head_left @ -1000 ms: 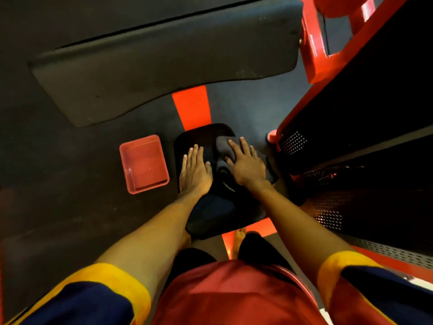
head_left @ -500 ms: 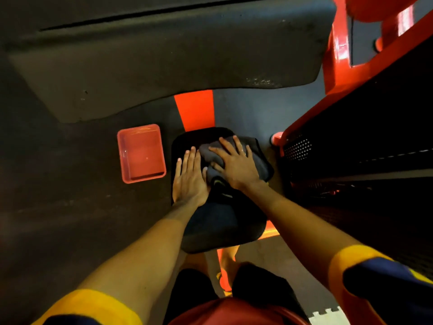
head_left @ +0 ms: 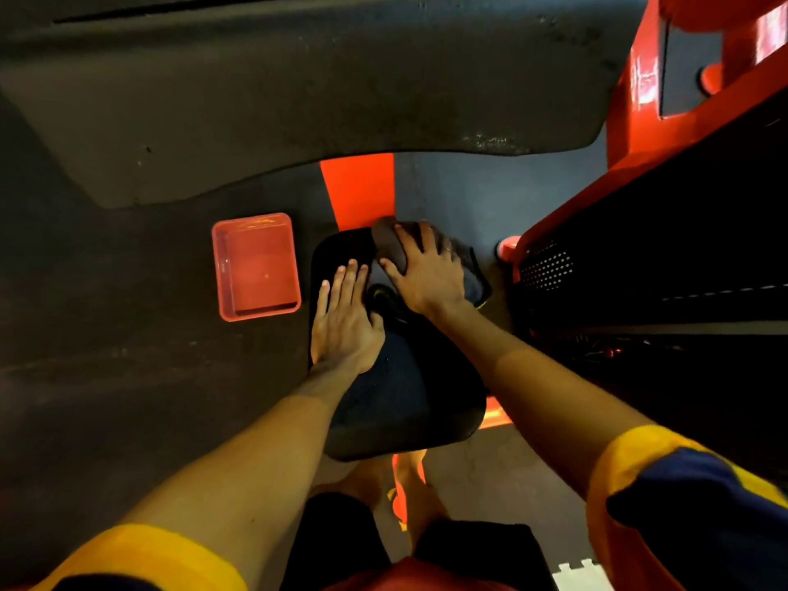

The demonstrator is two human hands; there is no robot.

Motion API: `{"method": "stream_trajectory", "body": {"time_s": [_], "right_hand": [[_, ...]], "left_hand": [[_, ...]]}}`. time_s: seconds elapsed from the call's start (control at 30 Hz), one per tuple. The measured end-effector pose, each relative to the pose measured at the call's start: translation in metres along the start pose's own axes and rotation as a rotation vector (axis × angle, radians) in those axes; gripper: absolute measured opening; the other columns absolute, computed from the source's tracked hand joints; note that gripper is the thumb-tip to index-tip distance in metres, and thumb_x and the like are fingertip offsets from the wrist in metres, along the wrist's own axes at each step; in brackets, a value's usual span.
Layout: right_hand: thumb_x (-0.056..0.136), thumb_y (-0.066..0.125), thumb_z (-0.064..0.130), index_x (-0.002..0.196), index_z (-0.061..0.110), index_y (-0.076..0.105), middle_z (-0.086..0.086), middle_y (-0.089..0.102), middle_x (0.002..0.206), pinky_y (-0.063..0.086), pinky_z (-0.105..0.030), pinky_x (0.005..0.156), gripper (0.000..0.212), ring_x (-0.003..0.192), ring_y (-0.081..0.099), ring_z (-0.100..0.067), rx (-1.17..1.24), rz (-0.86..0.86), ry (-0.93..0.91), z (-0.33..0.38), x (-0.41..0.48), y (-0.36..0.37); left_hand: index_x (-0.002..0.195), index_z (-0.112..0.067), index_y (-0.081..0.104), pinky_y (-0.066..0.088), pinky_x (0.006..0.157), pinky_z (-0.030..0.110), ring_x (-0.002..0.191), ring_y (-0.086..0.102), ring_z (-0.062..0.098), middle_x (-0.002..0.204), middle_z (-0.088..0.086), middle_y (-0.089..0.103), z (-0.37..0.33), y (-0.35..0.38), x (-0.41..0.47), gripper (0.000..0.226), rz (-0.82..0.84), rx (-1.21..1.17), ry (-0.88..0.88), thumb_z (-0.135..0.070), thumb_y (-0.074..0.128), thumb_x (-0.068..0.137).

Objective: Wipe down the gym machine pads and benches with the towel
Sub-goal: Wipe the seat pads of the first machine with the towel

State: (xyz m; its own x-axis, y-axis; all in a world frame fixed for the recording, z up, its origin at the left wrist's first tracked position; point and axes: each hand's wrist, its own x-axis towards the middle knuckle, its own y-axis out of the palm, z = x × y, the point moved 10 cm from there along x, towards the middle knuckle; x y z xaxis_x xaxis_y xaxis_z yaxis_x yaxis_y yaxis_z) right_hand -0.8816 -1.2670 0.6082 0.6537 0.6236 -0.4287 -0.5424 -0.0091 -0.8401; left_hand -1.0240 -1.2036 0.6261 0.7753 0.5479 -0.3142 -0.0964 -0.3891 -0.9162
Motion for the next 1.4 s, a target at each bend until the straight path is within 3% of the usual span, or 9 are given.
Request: {"method": "stream_trajectory", "body": {"time_s": [0.13, 0.23, 0.33, 0.57, 0.83, 0.97, 1.07, 1.2, 1.4], "right_hand": [[0.100, 0.048, 0.065, 0.158, 0.040, 0.029, -0.008, 0.026, 0.165, 0.036, -0.055, 0.116, 0.066, 0.144, 0.036, -0.044, 0.226, 0.133, 0.028, -0.020, 0.032, 0.001], [0.100, 0.057, 0.052, 0.140, 0.026, 0.050, -0.013, 0.057, 0.137, 0.044, -0.039, 0.101, 0.048, 0.125, 0.057, -0.036, 0.482, 0.144, 0.151, -0.029, 0.050, -0.003], [0.104, 0.056, 0.037, 0.137, 0.013, 0.056, -0.015, 0.062, 0.137, 0.041, -0.030, 0.093, 0.040, 0.128, 0.058, -0.032, 0.649, 0.158, 0.290, -0.039, 0.051, -0.004], [0.099, 0.048, 0.066, 0.165, 0.014, 0.013, -0.026, 0.024, 0.163, 0.037, -0.055, 0.111, 0.091, 0.142, 0.037, -0.050, 0.145, -0.035, 0.154, -0.016, -0.026, -0.002], [0.096, 0.056, 0.064, 0.145, 0.026, 0.045, -0.015, 0.058, 0.144, 0.045, -0.042, 0.107, 0.063, 0.130, 0.056, -0.039, 0.548, 0.099, 0.284, -0.044, 0.027, -0.005], [0.101, 0.042, 0.064, 0.162, 0.043, 0.011, -0.022, 0.023, 0.166, 0.038, -0.057, 0.113, 0.071, 0.141, 0.039, -0.051, 0.229, 0.087, 0.143, -0.025, -0.004, -0.001], [0.106, 0.040, 0.056, 0.162, 0.046, 0.012, -0.018, -0.003, 0.172, 0.024, -0.060, 0.120, 0.064, 0.153, 0.014, -0.050, 0.022, 0.015, -0.004, -0.005, -0.060, 0.002], [0.108, 0.040, 0.051, 0.163, 0.039, 0.020, -0.013, -0.005, 0.173, 0.012, -0.057, 0.126, 0.060, 0.157, 0.002, -0.045, -0.014, 0.024, -0.113, -0.011, -0.071, 0.003], [0.109, 0.037, 0.047, 0.162, 0.039, 0.021, -0.013, -0.004, 0.173, 0.000, -0.063, 0.125, 0.056, 0.157, -0.005, -0.045, 0.035, 0.087, 0.010, 0.015, 0.007, -0.004]], "left_hand": [[0.163, -0.017, 0.018, 0.000, 0.128, 0.038, 0.157, 0.001, 0.010, 0.171, -0.002, 0.009, 0.002, -0.001, 0.000, 0.070, -0.025, -0.039, 0.001, -0.039, 0.016, 0.096], [0.163, -0.019, 0.019, 0.000, 0.129, 0.038, 0.157, 0.002, 0.010, 0.171, -0.003, 0.010, 0.002, 0.000, 0.000, 0.068, -0.031, -0.044, 0.005, -0.042, 0.012, 0.099], [0.163, -0.019, 0.019, 0.000, 0.128, 0.037, 0.157, 0.003, 0.010, 0.171, -0.003, 0.011, 0.003, -0.002, 0.000, 0.067, -0.040, -0.047, 0.003, -0.041, 0.016, 0.100], [0.164, -0.018, 0.014, 0.000, 0.128, 0.038, 0.158, 0.001, 0.011, 0.171, -0.001, 0.008, 0.003, 0.000, 0.000, 0.076, -0.021, -0.014, 0.003, -0.027, 0.045, 0.095], [0.162, -0.017, 0.022, 0.003, 0.129, 0.038, 0.157, 0.007, 0.013, 0.170, -0.001, 0.015, 0.002, -0.003, -0.001, 0.064, -0.058, -0.042, 0.006, -0.039, 0.022, 0.102], [0.163, -0.017, 0.018, -0.001, 0.128, 0.037, 0.158, 0.003, 0.013, 0.171, -0.001, 0.011, 0.003, -0.003, 0.001, 0.064, -0.044, -0.039, -0.004, -0.029, 0.040, 0.103], [0.163, -0.017, 0.014, -0.003, 0.128, 0.038, 0.158, -0.001, 0.015, 0.172, 0.000, 0.006, 0.002, -0.001, -0.001, 0.066, -0.016, -0.017, 0.010, -0.028, 0.040, 0.104], [0.163, -0.017, 0.017, -0.002, 0.128, 0.038, 0.158, 0.002, 0.018, 0.171, 0.003, 0.010, 0.005, -0.003, 0.001, 0.057, -0.040, -0.029, -0.008, -0.032, 0.030, 0.109], [0.163, -0.017, 0.011, -0.005, 0.128, 0.039, 0.158, -0.004, 0.018, 0.172, 0.004, 0.002, 0.020, -0.002, -0.010, 0.064, -0.044, -0.064, -0.195, -0.035, 0.033, 0.106]]}}
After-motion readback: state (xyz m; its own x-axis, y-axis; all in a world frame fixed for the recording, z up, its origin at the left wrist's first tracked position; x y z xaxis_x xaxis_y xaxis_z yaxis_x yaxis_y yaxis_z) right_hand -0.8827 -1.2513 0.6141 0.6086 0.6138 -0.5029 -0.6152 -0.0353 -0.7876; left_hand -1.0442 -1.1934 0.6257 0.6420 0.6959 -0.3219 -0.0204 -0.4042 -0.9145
